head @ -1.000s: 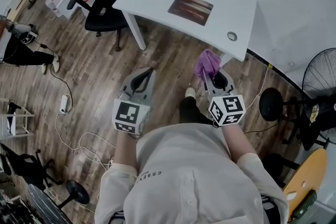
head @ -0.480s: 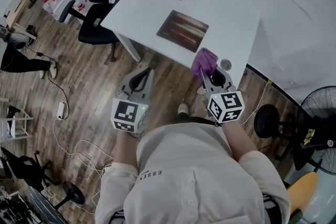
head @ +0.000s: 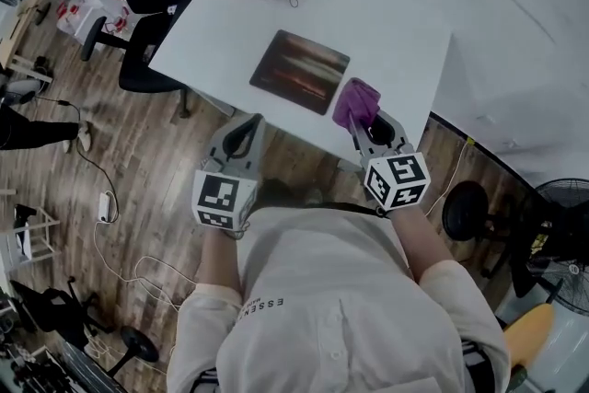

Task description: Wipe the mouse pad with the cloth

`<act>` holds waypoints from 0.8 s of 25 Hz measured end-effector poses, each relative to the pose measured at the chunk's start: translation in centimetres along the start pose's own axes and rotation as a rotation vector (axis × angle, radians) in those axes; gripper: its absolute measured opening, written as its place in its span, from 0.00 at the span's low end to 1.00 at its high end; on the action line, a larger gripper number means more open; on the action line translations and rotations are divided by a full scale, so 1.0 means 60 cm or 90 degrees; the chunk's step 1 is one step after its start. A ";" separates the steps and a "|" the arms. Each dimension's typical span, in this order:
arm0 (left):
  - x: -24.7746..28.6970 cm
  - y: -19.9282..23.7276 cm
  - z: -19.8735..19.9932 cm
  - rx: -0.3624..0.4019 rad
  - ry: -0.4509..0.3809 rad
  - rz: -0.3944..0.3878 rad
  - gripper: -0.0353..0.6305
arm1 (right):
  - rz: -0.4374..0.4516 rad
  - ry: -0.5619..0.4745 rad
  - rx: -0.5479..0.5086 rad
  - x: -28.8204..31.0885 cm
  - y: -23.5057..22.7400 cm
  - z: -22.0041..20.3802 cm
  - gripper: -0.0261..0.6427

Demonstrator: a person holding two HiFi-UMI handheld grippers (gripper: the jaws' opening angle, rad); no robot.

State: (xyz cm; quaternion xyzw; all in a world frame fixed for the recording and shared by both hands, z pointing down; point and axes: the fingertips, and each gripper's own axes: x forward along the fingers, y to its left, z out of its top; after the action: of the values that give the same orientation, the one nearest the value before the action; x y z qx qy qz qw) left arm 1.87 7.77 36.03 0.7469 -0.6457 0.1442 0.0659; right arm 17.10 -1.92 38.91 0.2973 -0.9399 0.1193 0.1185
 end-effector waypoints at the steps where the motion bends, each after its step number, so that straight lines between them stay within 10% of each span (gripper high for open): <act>1: 0.014 0.010 0.001 -0.001 0.000 -0.002 0.06 | -0.002 0.002 0.002 0.011 -0.007 0.001 0.18; 20: 0.271 0.245 0.032 0.034 -0.003 -0.197 0.06 | -0.116 0.078 0.096 0.300 -0.043 0.024 0.18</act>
State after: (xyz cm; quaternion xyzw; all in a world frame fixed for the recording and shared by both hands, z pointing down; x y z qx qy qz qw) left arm -10.29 -10.46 37.79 0.8395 -0.5187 0.1478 0.0657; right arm 4.11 -13.96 43.25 0.3815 -0.8885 0.1963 0.1631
